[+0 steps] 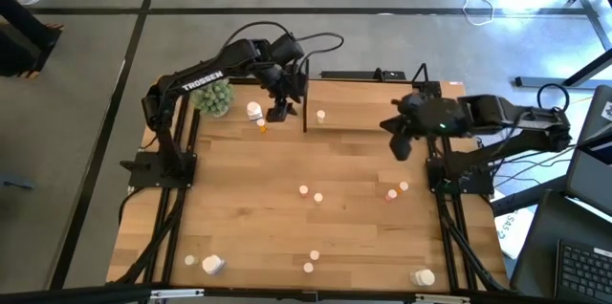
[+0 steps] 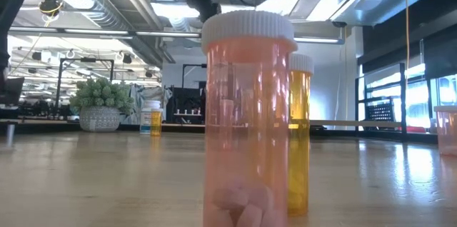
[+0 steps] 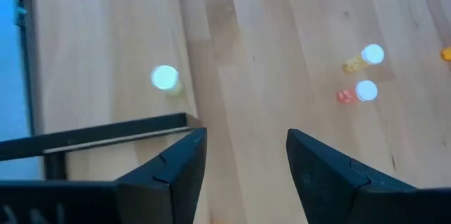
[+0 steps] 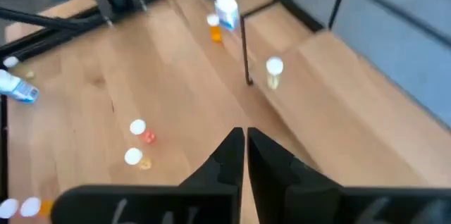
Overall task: Pick and place medicine bottles onto shelf by color
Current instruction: Put the top left yellow pill bottle on the shelf
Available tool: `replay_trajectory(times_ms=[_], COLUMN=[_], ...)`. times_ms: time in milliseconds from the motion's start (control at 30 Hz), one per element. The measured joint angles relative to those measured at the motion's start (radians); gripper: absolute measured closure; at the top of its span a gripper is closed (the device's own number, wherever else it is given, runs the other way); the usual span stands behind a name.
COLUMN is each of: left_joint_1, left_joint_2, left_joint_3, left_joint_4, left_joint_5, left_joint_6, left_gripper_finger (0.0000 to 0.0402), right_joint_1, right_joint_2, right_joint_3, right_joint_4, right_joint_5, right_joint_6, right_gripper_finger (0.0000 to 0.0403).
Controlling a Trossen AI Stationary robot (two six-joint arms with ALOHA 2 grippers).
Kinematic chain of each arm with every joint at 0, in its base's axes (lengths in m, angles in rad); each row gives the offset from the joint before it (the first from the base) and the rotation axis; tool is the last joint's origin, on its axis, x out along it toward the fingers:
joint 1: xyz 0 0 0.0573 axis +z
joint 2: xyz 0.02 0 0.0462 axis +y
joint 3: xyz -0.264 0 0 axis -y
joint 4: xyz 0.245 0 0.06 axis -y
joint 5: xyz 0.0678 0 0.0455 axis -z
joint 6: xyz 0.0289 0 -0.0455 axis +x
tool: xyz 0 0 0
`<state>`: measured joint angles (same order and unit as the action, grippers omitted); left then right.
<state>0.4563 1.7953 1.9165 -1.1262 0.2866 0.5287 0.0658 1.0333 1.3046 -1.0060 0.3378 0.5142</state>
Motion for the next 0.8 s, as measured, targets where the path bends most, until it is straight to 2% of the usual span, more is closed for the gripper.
replay_trajectory(times_ms=[267, 400, 500, 667, 800], left_joint_1=[0.013, 0.015, 0.016, 0.019, 0.023], left_joint_2=[-0.048, -0.081, -0.104, -0.130, -0.140], left_joint_3=[0.000, -0.001, 0.000, 0.000, 0.000], left_joint_4=[-0.011, -0.014, -0.022, -0.056, -0.079], left_joint_5=[-0.026, -0.037, -0.040, -0.042, -0.067], left_joint_6=[-0.002, -0.003, -0.003, -0.004, -0.004], left_gripper_finger=[0.0211, 0.0211, 0.0211, 0.0211, 0.0211], right_joint_1=[-0.178, -0.242, -0.271, -0.286, -0.287], right_joint_2=[0.200, 0.285, 0.332, 0.404, 0.450], right_joint_3=[0.141, 0.198, 0.213, 0.214, 0.214], right_joint_4=[-0.055, -0.046, 0.032, 0.177, 0.219], right_joint_5=[-0.316, -0.355, -0.358, -0.359, -0.359], right_joint_6=[-0.030, -0.099, -0.135, -0.234, -0.308], right_gripper_finger=[0.0380, 0.0380, 0.0380, 0.0380, 0.0380])
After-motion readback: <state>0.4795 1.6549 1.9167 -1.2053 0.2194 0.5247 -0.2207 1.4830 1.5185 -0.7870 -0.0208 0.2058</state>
